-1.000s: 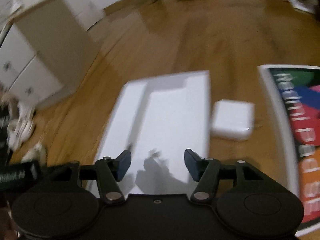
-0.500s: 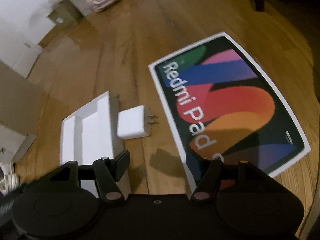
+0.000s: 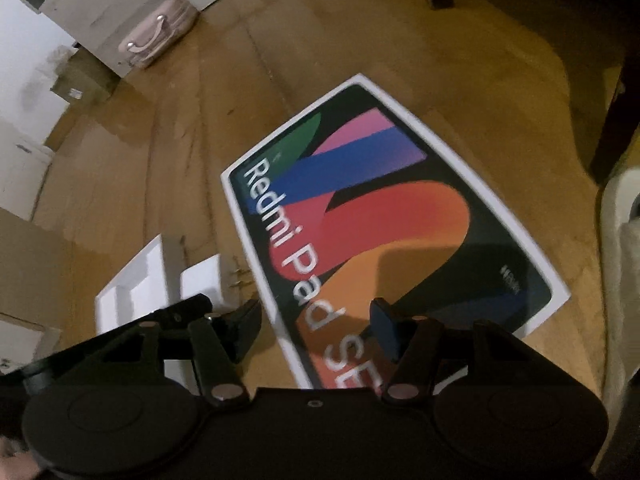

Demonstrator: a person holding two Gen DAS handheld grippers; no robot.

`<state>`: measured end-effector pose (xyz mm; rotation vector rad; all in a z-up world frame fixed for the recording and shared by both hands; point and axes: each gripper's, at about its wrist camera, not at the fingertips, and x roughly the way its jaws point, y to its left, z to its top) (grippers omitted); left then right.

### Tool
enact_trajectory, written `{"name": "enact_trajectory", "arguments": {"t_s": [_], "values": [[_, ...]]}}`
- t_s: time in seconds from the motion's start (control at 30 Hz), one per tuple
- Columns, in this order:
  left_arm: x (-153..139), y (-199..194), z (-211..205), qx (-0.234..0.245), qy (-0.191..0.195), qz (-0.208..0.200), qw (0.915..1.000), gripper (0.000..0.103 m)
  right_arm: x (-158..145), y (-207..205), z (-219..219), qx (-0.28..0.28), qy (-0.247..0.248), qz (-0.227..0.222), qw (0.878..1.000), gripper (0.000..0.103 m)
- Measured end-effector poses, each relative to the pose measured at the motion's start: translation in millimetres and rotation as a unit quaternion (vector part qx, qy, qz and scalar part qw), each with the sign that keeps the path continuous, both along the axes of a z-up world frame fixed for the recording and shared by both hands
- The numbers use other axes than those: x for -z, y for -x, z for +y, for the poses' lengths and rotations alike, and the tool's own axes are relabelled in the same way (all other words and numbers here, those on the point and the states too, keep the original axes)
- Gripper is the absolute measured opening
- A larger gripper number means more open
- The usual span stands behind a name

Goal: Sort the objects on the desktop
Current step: 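Grasp the white charger with prongs with the left gripper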

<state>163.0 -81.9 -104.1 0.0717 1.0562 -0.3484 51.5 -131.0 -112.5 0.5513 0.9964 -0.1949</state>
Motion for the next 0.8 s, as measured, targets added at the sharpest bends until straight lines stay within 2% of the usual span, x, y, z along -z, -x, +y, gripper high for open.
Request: {"name": "enact_trajectory", "arguments": {"t_s": [0.13, 0.27, 0.37, 0.5, 0.73, 0.77, 0.8], "values": [[6, -9, -12, 0.019, -0.018, 0.002, 0.9996, 0.054, 6, 1, -7, 0.014, -0.005, 0.0, 1.0, 0.066], [10, -17, -12, 0.015, -0.022, 0.003, 0.9996, 0.054, 10, 5, -18, 0.035, -0.027, -0.003, 0.999, 0.066], [15, -20, -10, 0.009, -0.03, 0.006, 0.9995, 0.054, 9, 5, -18, 0.036, -0.024, -0.007, 0.999, 0.066], [24, -22, -5, -0.006, -0.022, 0.024, 0.9994, 0.054, 9, 4, -17, 0.035, -0.031, -0.013, 0.999, 0.066], [31, -22, -2, -0.005, -0.024, 0.016, 0.9996, 0.053, 10, 5, -18, 0.032, -0.028, -0.005, 0.999, 0.066], [31, -22, -2, -0.006, -0.025, 0.014, 0.9996, 0.046, 10, 6, -18, 0.033, -0.028, -0.004, 0.999, 0.066], [30, -23, -1, -0.005, -0.028, 0.014, 0.9995, 0.033, 9, 7, -18, 0.034, -0.028, -0.004, 0.999, 0.066]]}}
